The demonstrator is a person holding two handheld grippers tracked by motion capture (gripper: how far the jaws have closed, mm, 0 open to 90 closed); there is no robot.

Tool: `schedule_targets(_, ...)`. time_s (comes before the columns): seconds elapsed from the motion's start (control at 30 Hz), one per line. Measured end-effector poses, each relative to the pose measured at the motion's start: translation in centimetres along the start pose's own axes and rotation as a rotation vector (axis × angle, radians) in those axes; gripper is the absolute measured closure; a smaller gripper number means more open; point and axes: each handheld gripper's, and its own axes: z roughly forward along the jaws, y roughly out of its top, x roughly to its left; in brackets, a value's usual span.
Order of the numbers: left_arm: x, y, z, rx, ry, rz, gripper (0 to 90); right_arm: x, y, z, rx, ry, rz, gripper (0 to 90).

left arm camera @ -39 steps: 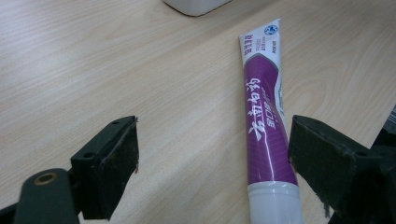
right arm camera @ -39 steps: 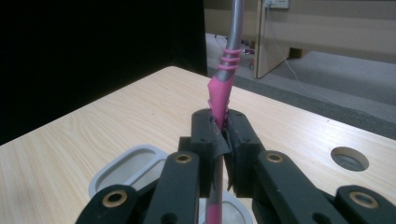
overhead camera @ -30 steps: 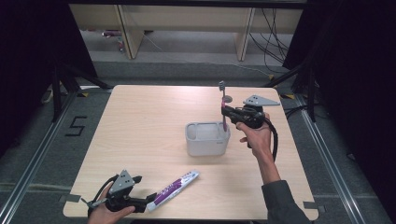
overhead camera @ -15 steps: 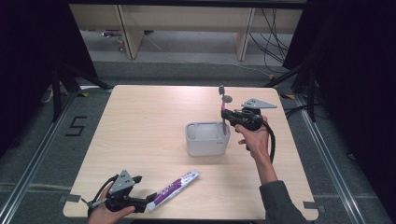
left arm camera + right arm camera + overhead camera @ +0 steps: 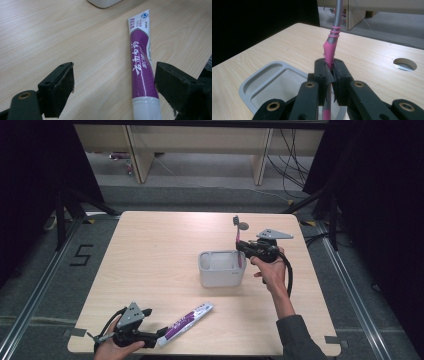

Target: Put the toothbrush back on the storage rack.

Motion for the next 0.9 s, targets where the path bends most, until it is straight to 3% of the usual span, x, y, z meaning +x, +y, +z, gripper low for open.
schedule_targets(0.1,0.1,0.0,0.0,0.004,0.000,0.003,16.0,-0.2,-0.2,0.1,-0.012,-0.002,-0.024,83.0)
schedule_targets(0.17,0.0,0.0,0.0,-0.005,0.000,-0.005,16.0,0.0,-0.3,0.0,0.002,-0.004,0.006,82.9)
schedule_targets(0.23,0.0,0.0,0.0,0.001,0.002,0.001,16.0,-0.2,-0.4,0.1,0.004,-0.011,-0.020,83.0)
schedule_targets(0.37,0.0,0.0,0.0,-0.005,-0.001,-0.006,16.0,-0.2,-0.7,0.2,0.015,-0.018,-0.007,82.9)
schedule_targets(0.4,0.0,0.0,0.0,0.003,0.002,0.003,16.0,-0.1,-0.9,0.2,0.015,-0.023,0.015,82.9)
schedule_targets(0.5,0.0,0.0,0.0,0.010,-0.001,0.002,16.0,-0.4,-1.0,0.2,0.015,-0.014,-0.014,82.9)
schedule_targets(0.6,0.0,0.0,0.0,0.004,0.001,0.001,16.0,-0.1,-1.0,0.1,0.036,-0.022,0.024,82.8)
schedule_targets(0.83,0.0,0.0,0.0,0.000,-0.003,-0.002,16.0,-0.3,-1.2,0.3,0.031,-0.036,-0.011,82.2)
schedule_targets(0.9,0.0,0.0,0.0,0.000,-0.002,-0.001,16.0,-0.2,-1.2,0.4,0.040,-0.019,-0.003,82.0)
